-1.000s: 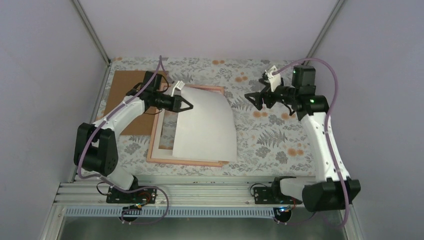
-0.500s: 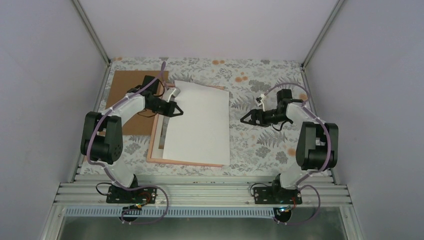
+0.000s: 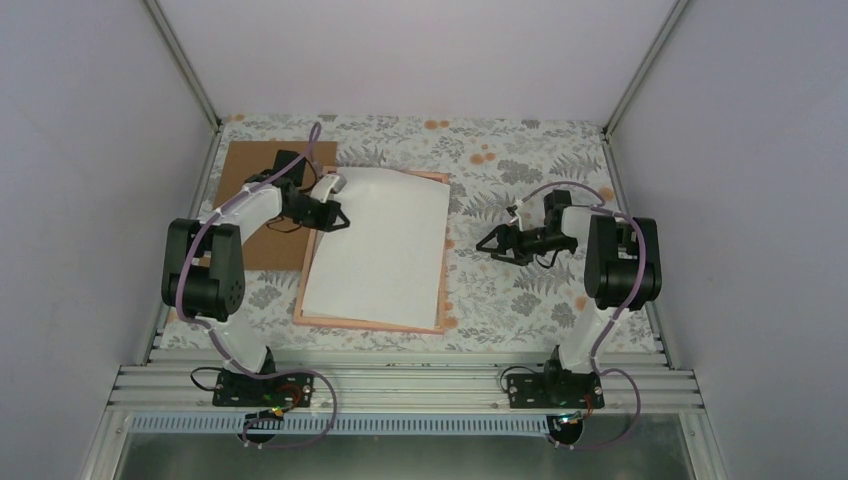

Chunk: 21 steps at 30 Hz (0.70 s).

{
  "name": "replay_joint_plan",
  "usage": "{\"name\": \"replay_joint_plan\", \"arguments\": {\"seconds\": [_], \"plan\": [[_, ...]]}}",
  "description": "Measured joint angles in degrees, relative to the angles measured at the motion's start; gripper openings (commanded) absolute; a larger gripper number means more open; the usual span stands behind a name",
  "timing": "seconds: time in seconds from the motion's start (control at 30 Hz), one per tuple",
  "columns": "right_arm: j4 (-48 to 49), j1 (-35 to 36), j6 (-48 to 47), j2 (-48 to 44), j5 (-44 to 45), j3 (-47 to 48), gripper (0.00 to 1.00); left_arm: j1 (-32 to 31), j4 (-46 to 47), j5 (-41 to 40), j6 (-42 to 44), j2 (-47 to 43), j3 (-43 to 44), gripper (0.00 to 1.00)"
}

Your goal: Put the photo into the frame

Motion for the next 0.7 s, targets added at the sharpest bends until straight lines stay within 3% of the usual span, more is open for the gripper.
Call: {"name": "replay_joint_plan", "arguments": {"seconds": [0.07, 0.7], "plan": [[0.35, 0.0, 0.15, 0.26, -0.5, 0.0, 0.88, 0.74, 0.04, -0.76, -0.04, -0.07, -0.09, 0.02], [1.14, 0.0, 0.33, 0.83, -1.64, 0.0, 0.88, 3.67, 4.02, -0.37, -6.03, 0.02, -2.89, 0.02]]}}
